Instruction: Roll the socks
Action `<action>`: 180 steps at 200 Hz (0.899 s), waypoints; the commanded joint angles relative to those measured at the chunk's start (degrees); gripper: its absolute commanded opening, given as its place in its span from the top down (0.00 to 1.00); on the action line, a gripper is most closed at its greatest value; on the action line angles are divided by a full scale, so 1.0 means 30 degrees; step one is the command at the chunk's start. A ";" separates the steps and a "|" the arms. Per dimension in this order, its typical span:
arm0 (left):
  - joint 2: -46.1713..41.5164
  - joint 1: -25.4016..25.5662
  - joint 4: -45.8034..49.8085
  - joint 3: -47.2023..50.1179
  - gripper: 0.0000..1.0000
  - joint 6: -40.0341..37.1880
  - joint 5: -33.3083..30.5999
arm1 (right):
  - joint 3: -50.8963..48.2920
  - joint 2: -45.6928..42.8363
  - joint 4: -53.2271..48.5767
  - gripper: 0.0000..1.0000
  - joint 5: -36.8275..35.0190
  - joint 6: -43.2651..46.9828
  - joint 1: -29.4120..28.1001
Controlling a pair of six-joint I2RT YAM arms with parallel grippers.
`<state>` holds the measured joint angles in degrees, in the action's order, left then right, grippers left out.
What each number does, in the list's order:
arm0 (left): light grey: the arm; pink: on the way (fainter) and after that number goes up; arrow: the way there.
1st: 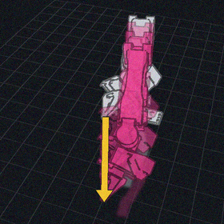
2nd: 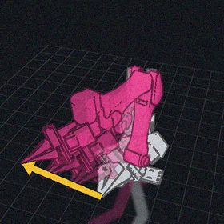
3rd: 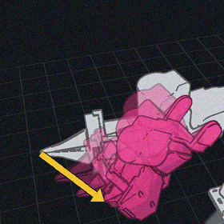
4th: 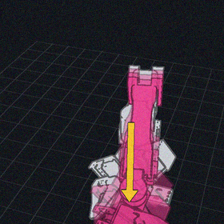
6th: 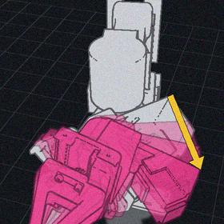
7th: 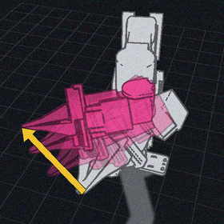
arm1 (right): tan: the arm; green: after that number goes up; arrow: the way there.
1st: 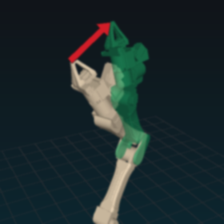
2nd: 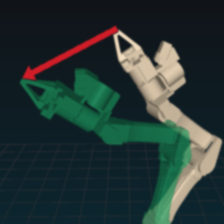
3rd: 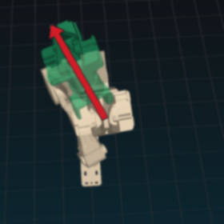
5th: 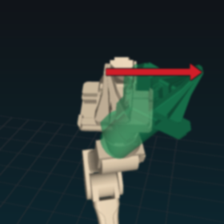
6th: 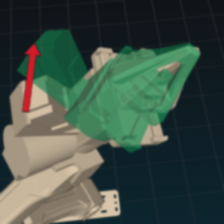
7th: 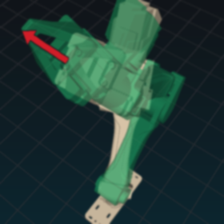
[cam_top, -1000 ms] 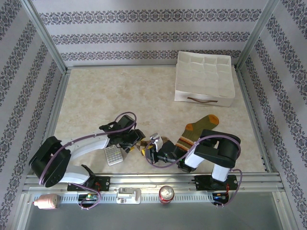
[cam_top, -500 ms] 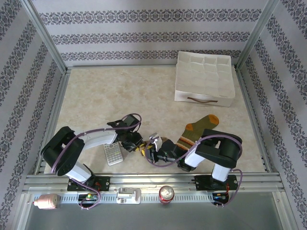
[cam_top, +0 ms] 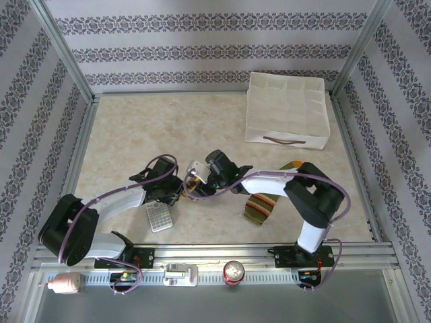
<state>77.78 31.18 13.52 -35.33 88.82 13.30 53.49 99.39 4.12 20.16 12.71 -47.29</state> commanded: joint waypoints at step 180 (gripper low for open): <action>0.8930 0.3201 1.3694 -0.9074 1.00 -0.1203 -0.1102 | -0.6699 -0.2738 0.7474 0.49 -0.7467 -0.8038 -0.5398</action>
<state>101.30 40.03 46.02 -63.46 86.26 10.74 30.04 88.58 24.25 -0.60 -10.46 -62.57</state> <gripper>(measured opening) 0.128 0.511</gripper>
